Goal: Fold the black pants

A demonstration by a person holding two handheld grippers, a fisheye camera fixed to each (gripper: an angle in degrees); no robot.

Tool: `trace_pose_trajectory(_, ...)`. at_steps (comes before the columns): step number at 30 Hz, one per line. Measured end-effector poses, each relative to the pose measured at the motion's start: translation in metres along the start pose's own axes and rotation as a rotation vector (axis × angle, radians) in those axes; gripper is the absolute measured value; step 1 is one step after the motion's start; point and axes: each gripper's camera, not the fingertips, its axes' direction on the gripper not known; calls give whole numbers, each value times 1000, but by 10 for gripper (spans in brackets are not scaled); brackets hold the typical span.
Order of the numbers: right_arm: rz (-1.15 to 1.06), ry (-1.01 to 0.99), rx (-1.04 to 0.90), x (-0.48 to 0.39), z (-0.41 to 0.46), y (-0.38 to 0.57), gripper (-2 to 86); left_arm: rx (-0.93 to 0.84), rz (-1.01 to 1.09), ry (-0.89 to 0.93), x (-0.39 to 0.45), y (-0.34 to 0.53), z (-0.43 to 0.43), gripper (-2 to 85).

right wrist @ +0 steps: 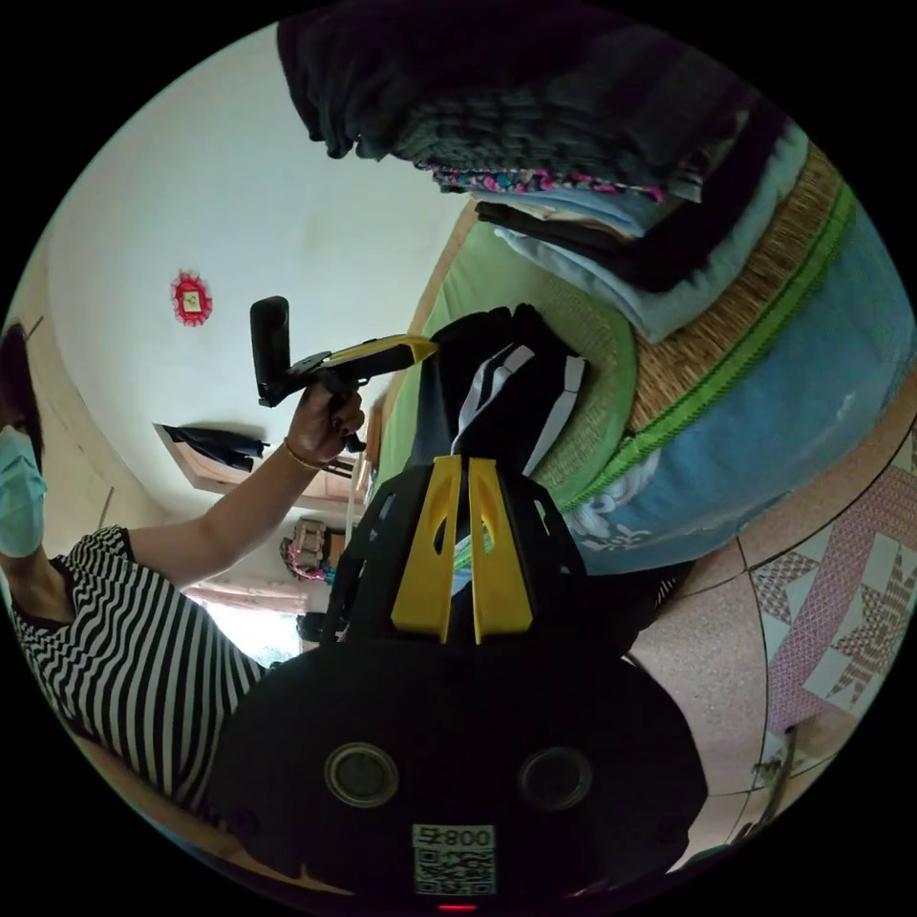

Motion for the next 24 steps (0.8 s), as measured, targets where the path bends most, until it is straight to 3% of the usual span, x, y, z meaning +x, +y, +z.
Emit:
trace_pose_trajectory(5, 64, 9, -54, 24, 11, -1, 12, -142, -41, -17, -16, -11, 54, 34)
trace_pose_trajectory(13, 31, 196, 65, 10, -7, 8, 42, 6, -48, 135, -27, -20, 25, 80)
trace_pose_trajectory(19, -21, 242, 58, -7, 24, -18, 54, -113, -44, 91, -27, -54, 40, 52)
trace_pose_trajectory(24, -25, 278, 16, -10, 53, -26, 20, -62, -43, 140, -24, -66, 5, 17)
